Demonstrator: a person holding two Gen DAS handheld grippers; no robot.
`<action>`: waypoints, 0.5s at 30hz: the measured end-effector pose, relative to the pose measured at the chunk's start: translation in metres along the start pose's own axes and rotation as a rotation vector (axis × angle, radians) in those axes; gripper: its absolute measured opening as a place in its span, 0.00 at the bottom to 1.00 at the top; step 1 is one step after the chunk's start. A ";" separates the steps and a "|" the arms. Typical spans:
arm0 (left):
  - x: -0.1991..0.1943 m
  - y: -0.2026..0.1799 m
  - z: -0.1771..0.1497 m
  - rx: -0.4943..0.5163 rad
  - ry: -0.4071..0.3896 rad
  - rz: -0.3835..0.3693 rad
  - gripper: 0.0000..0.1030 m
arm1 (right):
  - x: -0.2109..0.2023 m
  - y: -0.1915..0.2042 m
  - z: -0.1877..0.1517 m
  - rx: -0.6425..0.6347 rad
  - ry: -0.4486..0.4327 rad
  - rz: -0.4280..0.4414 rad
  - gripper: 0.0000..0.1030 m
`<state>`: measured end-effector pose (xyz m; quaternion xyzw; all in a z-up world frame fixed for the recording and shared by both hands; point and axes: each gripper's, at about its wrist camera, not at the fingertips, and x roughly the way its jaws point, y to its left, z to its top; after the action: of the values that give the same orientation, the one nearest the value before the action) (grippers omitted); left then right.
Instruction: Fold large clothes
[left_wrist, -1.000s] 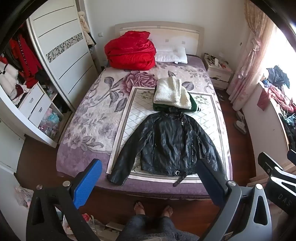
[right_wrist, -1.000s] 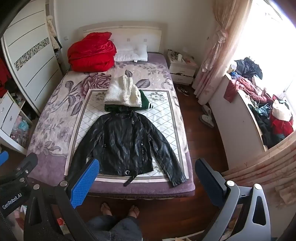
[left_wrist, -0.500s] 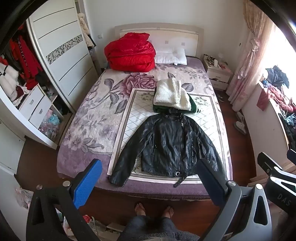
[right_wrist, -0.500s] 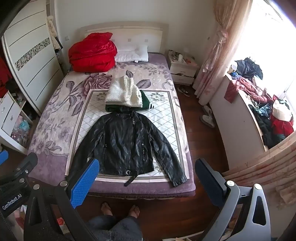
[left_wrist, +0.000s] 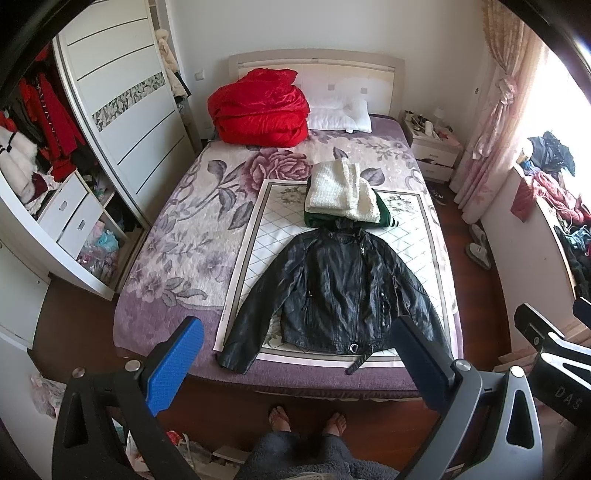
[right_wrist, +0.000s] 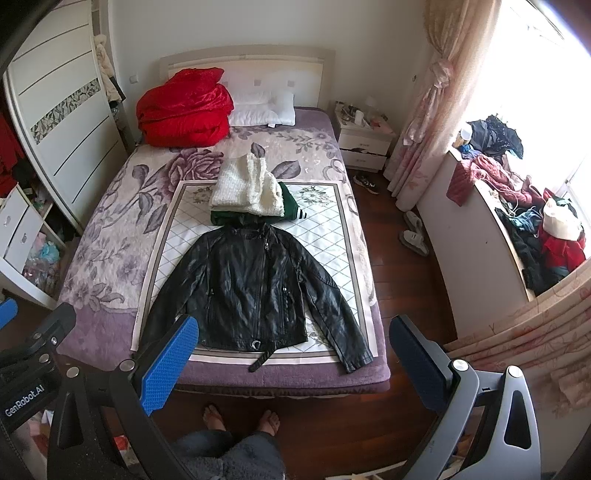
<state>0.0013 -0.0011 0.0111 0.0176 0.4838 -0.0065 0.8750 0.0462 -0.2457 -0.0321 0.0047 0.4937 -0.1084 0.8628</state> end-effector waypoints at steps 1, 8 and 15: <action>0.000 0.000 -0.001 0.000 -0.002 0.001 1.00 | -0.001 -0.002 0.000 -0.001 0.001 0.000 1.00; -0.002 -0.001 0.003 0.002 -0.004 0.000 1.00 | -0.002 -0.002 0.000 0.000 -0.002 0.003 1.00; -0.003 -0.001 0.003 0.000 -0.007 0.000 1.00 | -0.002 -0.002 -0.001 0.000 -0.005 0.003 1.00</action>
<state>0.0018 -0.0026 0.0154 0.0174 0.4807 -0.0065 0.8767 0.0439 -0.2474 -0.0302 0.0052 0.4916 -0.1071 0.8642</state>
